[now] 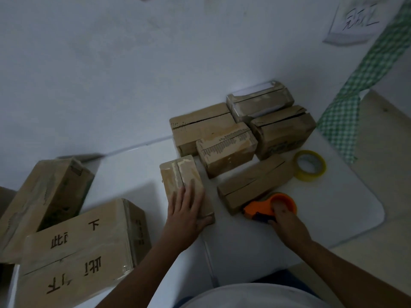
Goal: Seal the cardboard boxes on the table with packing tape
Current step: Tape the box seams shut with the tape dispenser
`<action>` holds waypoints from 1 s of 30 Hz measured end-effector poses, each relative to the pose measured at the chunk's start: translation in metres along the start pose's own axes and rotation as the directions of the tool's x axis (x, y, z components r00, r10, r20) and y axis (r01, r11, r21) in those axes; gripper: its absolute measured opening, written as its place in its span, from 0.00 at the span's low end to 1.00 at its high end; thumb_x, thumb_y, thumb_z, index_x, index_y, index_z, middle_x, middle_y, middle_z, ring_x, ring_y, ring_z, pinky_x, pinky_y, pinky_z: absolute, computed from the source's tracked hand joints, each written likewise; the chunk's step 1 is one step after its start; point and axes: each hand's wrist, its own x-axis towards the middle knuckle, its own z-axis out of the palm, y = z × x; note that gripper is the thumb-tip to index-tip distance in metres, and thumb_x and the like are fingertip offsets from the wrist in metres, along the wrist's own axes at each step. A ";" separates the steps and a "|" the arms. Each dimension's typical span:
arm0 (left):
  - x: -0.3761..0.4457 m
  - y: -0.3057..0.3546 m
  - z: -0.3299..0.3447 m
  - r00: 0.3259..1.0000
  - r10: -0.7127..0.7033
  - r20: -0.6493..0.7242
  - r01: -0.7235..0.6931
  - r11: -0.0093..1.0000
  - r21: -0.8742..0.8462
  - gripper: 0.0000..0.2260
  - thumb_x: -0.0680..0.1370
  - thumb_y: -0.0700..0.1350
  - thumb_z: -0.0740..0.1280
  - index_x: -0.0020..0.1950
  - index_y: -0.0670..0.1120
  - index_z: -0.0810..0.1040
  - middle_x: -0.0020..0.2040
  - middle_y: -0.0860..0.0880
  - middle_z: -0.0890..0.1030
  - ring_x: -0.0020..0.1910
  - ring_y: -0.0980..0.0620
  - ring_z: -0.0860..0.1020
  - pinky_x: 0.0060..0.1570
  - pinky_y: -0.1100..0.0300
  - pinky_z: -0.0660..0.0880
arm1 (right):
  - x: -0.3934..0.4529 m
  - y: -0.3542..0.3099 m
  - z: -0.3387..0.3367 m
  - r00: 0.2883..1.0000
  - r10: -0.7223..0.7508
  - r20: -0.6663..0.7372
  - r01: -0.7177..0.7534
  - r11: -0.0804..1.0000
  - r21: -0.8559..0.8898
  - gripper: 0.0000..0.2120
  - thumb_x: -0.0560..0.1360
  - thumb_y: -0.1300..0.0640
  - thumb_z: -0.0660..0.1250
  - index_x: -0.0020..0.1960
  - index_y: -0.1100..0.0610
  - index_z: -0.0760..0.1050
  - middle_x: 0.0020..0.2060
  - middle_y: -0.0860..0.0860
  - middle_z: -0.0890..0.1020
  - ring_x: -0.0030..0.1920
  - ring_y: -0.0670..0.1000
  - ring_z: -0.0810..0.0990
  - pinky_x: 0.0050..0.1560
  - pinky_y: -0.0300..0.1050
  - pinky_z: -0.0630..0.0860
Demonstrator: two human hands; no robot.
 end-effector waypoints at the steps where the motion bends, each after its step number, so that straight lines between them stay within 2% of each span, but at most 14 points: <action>1: 0.005 0.011 -0.006 0.999 0.031 -0.034 -0.032 0.999 -0.021 0.34 0.78 0.65 0.49 0.80 0.51 0.45 0.80 0.46 0.40 0.79 0.43 0.40 0.76 0.44 0.40 | 0.000 0.001 0.000 1.000 -0.017 0.013 0.017 0.999 -0.034 0.12 0.79 0.58 0.64 0.60 0.62 0.69 0.51 0.57 0.78 0.46 0.52 0.77 0.44 0.47 0.73; 3: 0.019 0.037 -0.009 0.980 0.184 -0.079 -0.183 0.983 0.012 0.31 0.80 0.60 0.52 0.80 0.47 0.52 0.81 0.45 0.49 0.80 0.45 0.48 0.76 0.46 0.44 | 0.002 -0.002 0.000 0.998 -0.036 0.050 0.041 0.995 -0.096 0.15 0.80 0.56 0.62 0.64 0.61 0.68 0.56 0.56 0.77 0.52 0.52 0.77 0.49 0.45 0.73; 5: 0.036 0.062 -0.003 0.951 0.306 0.046 -0.307 0.952 0.013 0.29 0.83 0.56 0.53 0.81 0.45 0.50 0.81 0.44 0.50 0.80 0.47 0.48 0.75 0.50 0.40 | 0.005 -0.006 0.001 0.996 -0.050 0.071 0.058 0.991 -0.122 0.17 0.80 0.55 0.61 0.66 0.61 0.67 0.59 0.55 0.75 0.55 0.52 0.76 0.51 0.43 0.71; 7: 0.051 0.079 0.005 0.930 0.292 0.225 -0.305 0.952 0.022 0.30 0.84 0.52 0.54 0.81 0.43 0.45 0.81 0.44 0.45 0.80 0.46 0.44 0.76 0.51 0.39 | 0.007 -0.010 0.001 0.996 -0.042 0.073 0.050 0.992 -0.114 0.17 0.81 0.54 0.61 0.66 0.61 0.66 0.60 0.56 0.75 0.56 0.52 0.76 0.51 0.41 0.69; 9: 0.061 0.087 0.013 0.916 0.263 0.304 -0.298 0.952 0.074 0.30 0.85 0.50 0.54 0.81 0.42 0.42 0.81 0.43 0.42 0.80 0.45 0.43 0.76 0.50 0.39 | 0.008 -0.010 0.000 0.996 -0.027 0.080 0.039 0.988 -0.151 0.17 0.82 0.53 0.59 0.67 0.60 0.66 0.61 0.55 0.74 0.57 0.51 0.75 0.51 0.40 0.68; 12: 0.063 0.090 0.023 0.899 0.241 0.365 -0.288 0.954 0.079 0.30 0.85 0.46 0.54 0.81 0.43 0.40 0.81 0.43 0.40 0.80 0.46 0.42 0.77 0.49 0.40 | 0.006 -0.004 -0.003 0.994 -0.016 0.110 0.038 0.979 -0.199 0.17 0.83 0.53 0.56 0.67 0.60 0.66 0.62 0.55 0.74 0.58 0.51 0.74 0.51 0.39 0.67; 16: 0.062 0.090 0.028 0.890 0.234 0.392 -0.299 0.948 0.112 0.33 0.83 0.40 0.57 0.80 0.42 0.37 0.80 0.43 0.38 0.80 0.45 0.40 0.77 0.48 0.39 | -0.010 0.020 -0.007 0.987 -0.044 0.154 0.088 0.953 -0.289 0.17 0.82 0.59 0.53 0.70 0.57 0.64 0.61 0.54 0.74 0.54 0.50 0.75 0.43 0.39 0.64; 19: 0.063 0.091 0.029 0.887 0.214 0.409 -0.254 0.966 0.044 0.35 0.82 0.38 0.58 0.80 0.43 0.35 0.80 0.43 0.36 0.79 0.46 0.38 0.77 0.49 0.39 | -0.025 0.045 -0.018 0.977 -0.102 0.185 0.135 0.975 -0.174 0.19 0.81 0.57 0.57 0.72 0.55 0.63 0.60 0.54 0.75 0.54 0.50 0.76 0.48 0.41 0.71; 22: 0.068 0.094 0.019 0.877 0.224 0.425 -0.226 0.973 -0.045 0.34 0.82 0.38 0.57 0.80 0.42 0.38 0.80 0.43 0.38 0.80 0.45 0.40 0.77 0.51 0.41 | -0.032 0.050 -0.033 0.985 -0.117 0.124 0.123 0.992 -0.038 0.21 0.81 0.53 0.61 0.72 0.57 0.64 0.61 0.55 0.76 0.57 0.52 0.75 0.52 0.39 0.68; 24: 0.071 0.097 0.006 0.919 0.182 0.351 -0.078 0.954 -0.289 0.29 0.83 0.38 0.56 0.81 0.43 0.46 0.81 0.43 0.45 0.80 0.45 0.47 0.76 0.55 0.46 | -0.028 0.041 -0.040 0.992 -0.118 0.040 0.117 0.993 0.029 0.21 0.81 0.53 0.61 0.71 0.57 0.65 0.61 0.54 0.76 0.56 0.52 0.75 0.50 0.39 0.66; 25: 0.072 0.097 -0.002 0.946 0.099 0.308 0.057 0.886 -0.459 0.26 0.84 0.40 0.56 0.81 0.44 0.51 0.81 0.44 0.50 0.79 0.46 0.52 0.75 0.57 0.51 | -0.026 0.034 -0.045 0.992 -0.128 0.010 0.127 0.990 0.067 0.20 0.81 0.53 0.61 0.71 0.57 0.65 0.60 0.53 0.76 0.55 0.51 0.75 0.48 0.38 0.65; 27: 0.070 0.092 -0.019 0.944 -0.092 0.317 0.307 0.595 -0.743 0.21 0.85 0.45 0.57 0.78 0.49 0.62 0.79 0.47 0.61 0.76 0.48 0.61 0.71 0.57 0.60 | -0.021 0.017 -0.054 0.986 -0.166 -0.023 0.167 0.973 0.157 0.19 0.81 0.54 0.60 0.71 0.56 0.65 0.56 0.52 0.78 0.51 0.50 0.76 0.45 0.37 0.65; 29: 0.065 0.085 -0.035 0.885 -0.182 0.429 0.462 0.220 -0.859 0.17 0.84 0.50 0.58 0.73 0.51 0.70 0.74 0.48 0.70 0.72 0.49 0.68 0.72 0.51 0.63 | -0.019 -0.002 -0.064 0.976 -0.213 -0.051 0.219 0.944 0.247 0.16 0.81 0.56 0.60 0.69 0.56 0.67 0.52 0.51 0.80 0.49 0.50 0.79 0.43 0.37 0.68; 30: 0.062 0.080 -0.042 0.858 -0.192 0.476 0.501 0.111 -0.858 0.17 0.84 0.53 0.59 0.71 0.51 0.73 0.71 0.49 0.73 0.70 0.49 0.70 0.72 0.46 0.64 | -0.018 -0.012 -0.069 0.970 -0.234 -0.065 0.243 0.926 0.287 0.16 0.82 0.56 0.60 0.68 0.56 0.68 0.52 0.50 0.80 0.49 0.49 0.80 0.44 0.37 0.71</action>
